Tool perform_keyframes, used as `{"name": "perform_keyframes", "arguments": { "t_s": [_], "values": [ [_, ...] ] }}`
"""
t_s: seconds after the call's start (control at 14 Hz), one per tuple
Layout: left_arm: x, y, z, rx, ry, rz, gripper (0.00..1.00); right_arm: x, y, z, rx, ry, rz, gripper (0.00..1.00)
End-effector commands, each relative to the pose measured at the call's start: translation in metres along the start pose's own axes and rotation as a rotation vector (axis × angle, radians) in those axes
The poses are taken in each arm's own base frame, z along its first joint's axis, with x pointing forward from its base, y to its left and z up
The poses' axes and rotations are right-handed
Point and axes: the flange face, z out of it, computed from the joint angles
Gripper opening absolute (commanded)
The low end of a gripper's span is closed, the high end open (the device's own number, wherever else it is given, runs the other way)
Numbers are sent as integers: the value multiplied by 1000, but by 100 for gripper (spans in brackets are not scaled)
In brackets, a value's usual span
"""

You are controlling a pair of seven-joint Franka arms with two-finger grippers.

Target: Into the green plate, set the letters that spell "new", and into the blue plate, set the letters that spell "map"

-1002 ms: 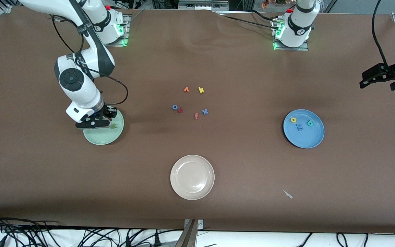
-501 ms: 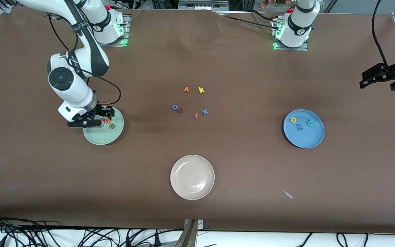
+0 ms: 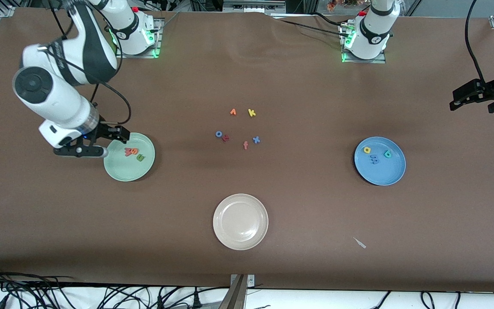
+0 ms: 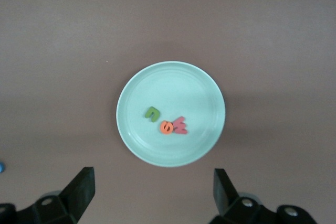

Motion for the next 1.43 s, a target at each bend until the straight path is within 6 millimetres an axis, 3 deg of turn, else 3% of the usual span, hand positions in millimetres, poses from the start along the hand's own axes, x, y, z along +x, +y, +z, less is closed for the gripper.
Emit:
{"name": "perform_keyframes", "arguments": {
  "t_s": [0.0, 0.14, 0.29, 0.57, 1.36],
  "values": [
    [-2, 2, -1, -13, -5, 10, 100, 8, 22, -77, 62, -10, -7, 100],
    [-2, 2, -2, -13, -4, 10, 100, 9, 48, -118, 76, 4, 36, 100],
    [-2, 2, -2, -13, -4, 10, 100, 10, 77, -143, 78, 22, 84, 100],
    [-2, 2, -2, -13, -4, 10, 100, 9, 111, -142, 143, -9, 126, 100],
    [-2, 2, -2, -13, -4, 10, 100, -1, 98, -142, 132, -67, 94, 100]
  ]
}}
